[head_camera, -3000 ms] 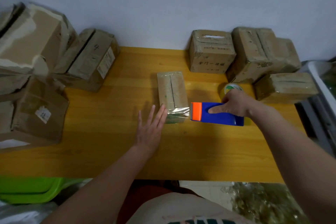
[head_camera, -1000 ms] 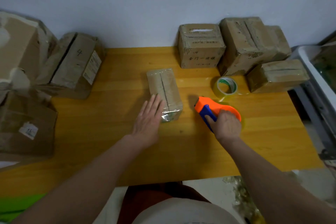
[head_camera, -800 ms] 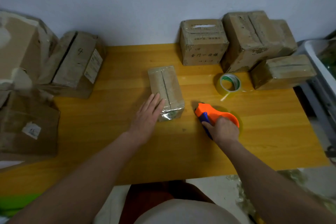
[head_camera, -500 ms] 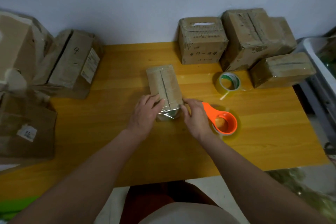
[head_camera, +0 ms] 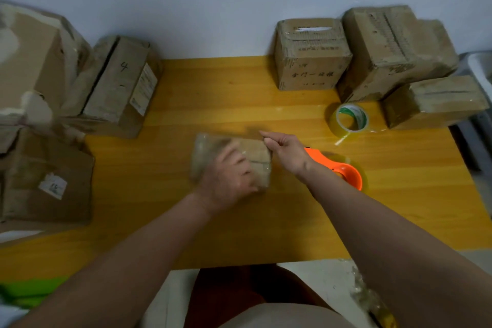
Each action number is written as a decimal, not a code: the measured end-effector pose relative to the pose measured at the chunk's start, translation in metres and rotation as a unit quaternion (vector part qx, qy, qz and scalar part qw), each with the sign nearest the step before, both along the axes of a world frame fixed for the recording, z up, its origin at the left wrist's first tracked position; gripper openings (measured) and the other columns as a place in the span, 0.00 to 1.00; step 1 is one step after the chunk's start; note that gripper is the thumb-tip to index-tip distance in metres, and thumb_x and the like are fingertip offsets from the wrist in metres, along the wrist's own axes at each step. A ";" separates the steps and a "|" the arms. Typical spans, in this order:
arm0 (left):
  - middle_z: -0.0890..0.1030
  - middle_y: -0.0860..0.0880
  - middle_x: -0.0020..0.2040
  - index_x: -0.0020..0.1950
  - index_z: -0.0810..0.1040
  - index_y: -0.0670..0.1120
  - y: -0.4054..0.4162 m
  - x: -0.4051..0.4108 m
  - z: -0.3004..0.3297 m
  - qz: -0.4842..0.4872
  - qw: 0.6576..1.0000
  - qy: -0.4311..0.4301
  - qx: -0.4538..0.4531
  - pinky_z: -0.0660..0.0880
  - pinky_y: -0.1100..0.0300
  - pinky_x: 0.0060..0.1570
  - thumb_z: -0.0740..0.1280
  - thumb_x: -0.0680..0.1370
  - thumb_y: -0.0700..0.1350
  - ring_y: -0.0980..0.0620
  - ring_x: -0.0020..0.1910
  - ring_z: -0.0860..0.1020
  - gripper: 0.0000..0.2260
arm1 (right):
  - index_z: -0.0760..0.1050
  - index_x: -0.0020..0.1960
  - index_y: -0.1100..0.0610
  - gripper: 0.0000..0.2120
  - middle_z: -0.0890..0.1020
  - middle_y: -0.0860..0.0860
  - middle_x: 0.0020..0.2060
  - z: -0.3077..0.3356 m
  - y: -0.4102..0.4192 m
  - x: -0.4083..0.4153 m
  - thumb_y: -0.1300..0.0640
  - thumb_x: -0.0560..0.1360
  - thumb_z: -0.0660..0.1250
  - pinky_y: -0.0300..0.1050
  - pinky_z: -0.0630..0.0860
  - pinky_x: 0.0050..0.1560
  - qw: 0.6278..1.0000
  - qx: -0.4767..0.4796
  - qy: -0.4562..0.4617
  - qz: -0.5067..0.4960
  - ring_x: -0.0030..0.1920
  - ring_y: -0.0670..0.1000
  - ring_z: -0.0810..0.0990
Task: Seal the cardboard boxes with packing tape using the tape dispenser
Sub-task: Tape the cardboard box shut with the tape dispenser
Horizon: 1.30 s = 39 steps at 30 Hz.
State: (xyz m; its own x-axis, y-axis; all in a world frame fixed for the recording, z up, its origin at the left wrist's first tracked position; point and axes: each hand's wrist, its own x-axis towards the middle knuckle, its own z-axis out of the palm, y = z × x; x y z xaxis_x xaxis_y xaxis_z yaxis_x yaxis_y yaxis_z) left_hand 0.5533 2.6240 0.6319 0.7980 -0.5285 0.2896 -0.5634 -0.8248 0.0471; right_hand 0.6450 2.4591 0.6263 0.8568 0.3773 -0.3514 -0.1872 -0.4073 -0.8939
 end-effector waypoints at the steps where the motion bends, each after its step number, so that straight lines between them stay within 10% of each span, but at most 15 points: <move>1: 0.79 0.50 0.37 0.39 0.82 0.47 -0.008 -0.004 0.001 -0.007 1.000 0.008 -0.007 0.66 0.46 0.67 0.72 0.70 0.55 0.47 0.41 0.78 0.11 | 0.71 0.67 0.67 0.16 0.75 0.58 0.64 -0.002 0.004 0.000 0.65 0.80 0.59 0.32 0.66 0.61 1.000 0.003 0.013 0.019 0.62 0.47 0.71; 5: 0.77 0.42 0.61 0.60 0.76 0.42 -0.019 -0.007 0.004 0.159 0.979 0.127 0.007 0.51 0.43 0.73 0.69 0.66 0.70 0.42 0.65 0.72 0.36 | 0.75 0.63 0.67 0.14 0.79 0.62 0.59 -0.005 0.016 -0.003 0.63 0.81 0.60 0.28 0.71 0.48 0.996 0.033 0.076 0.018 0.53 0.47 0.74; 9: 0.46 0.44 0.80 0.78 0.40 0.40 -0.011 -0.010 0.004 0.255 0.921 0.288 0.069 0.39 0.40 0.74 0.58 0.64 0.79 0.45 0.78 0.43 0.60 | 0.78 0.59 0.67 0.14 0.80 0.61 0.57 -0.002 0.001 0.004 0.61 0.82 0.58 0.23 0.68 0.51 0.995 0.043 -0.001 -0.092 0.56 0.48 0.76; 15: 0.40 0.45 0.80 0.78 0.37 0.43 -0.010 -0.010 -0.002 0.233 0.938 0.250 0.058 0.38 0.38 0.73 0.57 0.67 0.77 0.47 0.78 0.41 0.56 | 0.75 0.66 0.51 0.17 0.77 0.56 0.64 -0.027 -0.003 -0.013 0.50 0.81 0.57 0.47 0.63 0.71 0.978 -0.133 -0.126 0.095 0.70 0.53 0.68; 24: 0.43 0.50 0.80 0.79 0.39 0.46 -0.014 -0.003 -0.005 0.168 0.955 0.233 0.079 0.41 0.40 0.74 0.54 0.70 0.75 0.49 0.79 0.44 0.50 | 0.65 0.73 0.61 0.21 0.68 0.54 0.71 0.012 -0.006 -0.044 0.54 0.83 0.51 0.36 0.57 0.71 0.988 -0.019 -0.147 -0.052 0.71 0.46 0.64; 32: 0.63 0.46 0.75 0.77 0.56 0.43 -0.013 -0.003 -0.010 0.171 0.962 0.211 0.038 0.59 0.44 0.71 0.57 0.69 0.73 0.46 0.72 0.63 0.47 | 0.58 0.76 0.59 0.21 0.62 0.53 0.75 0.001 0.017 -0.045 0.57 0.84 0.51 0.33 0.52 0.71 1.000 0.010 -0.016 0.015 0.74 0.46 0.59; 39: 0.59 0.48 0.76 0.78 0.52 0.45 -0.014 -0.003 -0.008 0.188 0.956 0.221 0.033 0.54 0.49 0.68 0.59 0.68 0.73 0.47 0.72 0.60 0.48 | 0.79 0.54 0.54 0.22 0.80 0.57 0.57 -0.016 0.023 -0.023 0.43 0.82 0.52 0.52 0.71 0.66 0.963 0.120 0.216 -0.112 0.58 0.54 0.78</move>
State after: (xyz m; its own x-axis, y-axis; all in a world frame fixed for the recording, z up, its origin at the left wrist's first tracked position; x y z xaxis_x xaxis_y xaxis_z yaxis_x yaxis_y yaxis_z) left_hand 0.5502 2.6100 0.6244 0.9718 -0.1866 -0.1445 -0.1644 -0.9745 0.1527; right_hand 0.6220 2.4820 0.6107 0.7198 0.3151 -0.6185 -0.6212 -0.1053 -0.7766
